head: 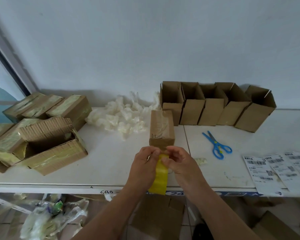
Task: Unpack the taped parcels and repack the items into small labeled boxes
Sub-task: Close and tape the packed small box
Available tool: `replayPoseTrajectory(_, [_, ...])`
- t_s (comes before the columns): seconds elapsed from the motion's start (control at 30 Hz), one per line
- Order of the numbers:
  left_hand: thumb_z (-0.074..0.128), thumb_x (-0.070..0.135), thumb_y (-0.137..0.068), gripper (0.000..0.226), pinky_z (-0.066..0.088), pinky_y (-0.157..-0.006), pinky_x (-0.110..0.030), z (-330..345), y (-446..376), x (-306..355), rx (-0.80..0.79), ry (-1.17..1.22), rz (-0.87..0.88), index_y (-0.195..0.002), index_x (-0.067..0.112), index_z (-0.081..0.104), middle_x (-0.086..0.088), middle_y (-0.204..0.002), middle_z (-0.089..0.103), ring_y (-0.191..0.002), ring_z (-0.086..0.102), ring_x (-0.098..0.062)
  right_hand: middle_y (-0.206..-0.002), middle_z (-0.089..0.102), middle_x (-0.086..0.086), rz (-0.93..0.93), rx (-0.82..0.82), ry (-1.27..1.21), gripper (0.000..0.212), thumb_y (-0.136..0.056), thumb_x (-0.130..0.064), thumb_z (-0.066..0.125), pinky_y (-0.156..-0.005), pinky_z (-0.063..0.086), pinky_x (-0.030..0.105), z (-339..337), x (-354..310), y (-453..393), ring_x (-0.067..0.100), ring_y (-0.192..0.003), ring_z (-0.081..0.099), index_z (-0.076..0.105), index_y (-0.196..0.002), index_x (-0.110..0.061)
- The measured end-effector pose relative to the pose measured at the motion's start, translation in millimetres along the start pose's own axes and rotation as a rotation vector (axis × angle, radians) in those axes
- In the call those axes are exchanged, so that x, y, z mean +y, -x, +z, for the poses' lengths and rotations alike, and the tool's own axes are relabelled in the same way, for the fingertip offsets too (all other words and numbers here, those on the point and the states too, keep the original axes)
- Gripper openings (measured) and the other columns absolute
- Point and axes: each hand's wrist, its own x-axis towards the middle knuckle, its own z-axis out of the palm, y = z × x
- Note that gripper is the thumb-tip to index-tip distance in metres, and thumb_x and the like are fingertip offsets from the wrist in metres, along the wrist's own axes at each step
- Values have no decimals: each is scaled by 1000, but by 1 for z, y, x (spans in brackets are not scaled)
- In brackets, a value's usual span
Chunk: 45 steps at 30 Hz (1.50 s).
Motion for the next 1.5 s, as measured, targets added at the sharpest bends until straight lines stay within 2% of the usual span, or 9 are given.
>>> replayPoseTrajectory(0.13, [48, 23, -102, 19, 47, -82, -27, -1, 3, -3, -22, 25, 6, -93, 33, 62, 7, -98, 63, -93, 59, -9, -102, 68, -9, 7, 35, 55, 10, -91, -27, 67, -74, 47, 17, 2, -1, 5, 8, -97, 63, 66, -100, -30])
replayPoseTrajectory(0.3, [49, 22, -102, 20, 42, -70, -9, 2, 8, -5, -14, -10, 56, -93, 36, 61, 14, -95, 63, -86, 57, 5, -100, 68, -6, 48, 79, 72, 8, -95, -33, 60, -71, 46, 20, 1, -4, 6, 9, -93, 61, 66, -94, -29])
replayPoseTrajectory(0.4, [51, 26, -101, 22, 41, -73, -7, 5, 9, -4, 14, -22, 41, -100, 46, 58, 21, -100, 64, -93, 58, 8, -103, 69, -1, 138, 46, -58, 11, -95, -31, 60, -88, 53, 32, 0, -5, 6, 17, -101, 63, 69, -96, -25])
replayPoseTrajectory(0.5, [52, 30, -100, 37, 41, -73, -4, 7, 11, -4, 45, -36, 54, -125, 56, 41, 30, -99, 64, -94, 57, 13, -104, 70, 4, 213, 31, -178, 13, -96, -26, 59, -98, 50, 41, -1, -9, 4, 21, -104, 63, 70, -99, -19])
replayPoseTrajectory(0.7, [53, 23, -99, 27, 44, -72, -9, 15, 17, -10, 145, -100, 192, -97, 50, 52, 38, -99, 60, -92, 58, 12, -109, 69, 5, 270, 33, -235, 13, -95, -22, 60, -103, 46, 45, -5, -8, 0, 22, -109, 61, 69, -103, -17])
replayPoseTrajectory(0.9, [54, 18, -99, 33, 40, -81, -1, 9, 10, -10, 97, -78, 206, -108, 50, 56, 28, -110, 61, -104, 54, 17, -104, 70, 6, 237, -14, -217, 15, -95, -20, 60, -85, 46, 30, -6, -10, 2, 19, -104, 61, 71, -98, -10])
replayPoseTrajectory(1.13, [53, 21, -100, 29, 38, -85, 1, 11, 5, -13, 45, -51, 194, -107, 49, 59, 27, -114, 58, -106, 51, 18, -99, 70, 3, 188, -36, -161, 14, -94, -24, 61, -103, 44, 43, -10, -9, 0, 22, -107, 60, 72, -88, -16])
replayPoseTrajectory(1.33, [49, 29, -101, 24, 35, -85, 1, 12, 2, -18, -7, -88, 177, -119, 42, 57, 29, -120, 53, -112, 47, 17, -101, 71, -2, 142, -47, -129, 13, -92, -26, 64, -103, 47, 43, -14, -7, -1, 20, -106, 62, 73, -84, -19])
replayPoseTrajectory(1.5, [51, 26, -100, 19, 42, -83, -7, 16, 2, -21, 28, -72, 196, -110, 38, 61, 22, -115, 57, -106, 53, 9, -106, 70, -5, 143, -44, -147, 9, -90, -24, 67, -103, 47, 43, -18, -5, -2, 19, -108, 62, 74, -87, -18])
